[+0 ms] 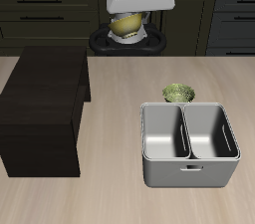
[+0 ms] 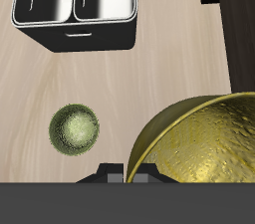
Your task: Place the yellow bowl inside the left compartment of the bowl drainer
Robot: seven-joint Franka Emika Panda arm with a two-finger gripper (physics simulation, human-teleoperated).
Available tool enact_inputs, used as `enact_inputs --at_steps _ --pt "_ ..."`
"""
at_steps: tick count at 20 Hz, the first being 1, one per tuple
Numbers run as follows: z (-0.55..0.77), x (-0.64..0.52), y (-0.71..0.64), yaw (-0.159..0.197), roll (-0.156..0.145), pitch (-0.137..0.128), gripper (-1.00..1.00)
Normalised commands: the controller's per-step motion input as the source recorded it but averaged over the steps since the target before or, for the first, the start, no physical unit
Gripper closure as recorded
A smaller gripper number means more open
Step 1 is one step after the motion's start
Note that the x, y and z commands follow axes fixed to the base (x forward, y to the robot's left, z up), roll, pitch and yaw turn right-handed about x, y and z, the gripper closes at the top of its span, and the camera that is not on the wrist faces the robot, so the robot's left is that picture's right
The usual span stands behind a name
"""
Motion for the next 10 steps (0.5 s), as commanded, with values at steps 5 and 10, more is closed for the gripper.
enact_inputs --at_steps 5,10 --pt "0.17 -0.03 0.03 -0.006 0.001 -0.017 1.0" --pt "0.03 0.09 0.0 0.006 0.001 0.012 1.0"
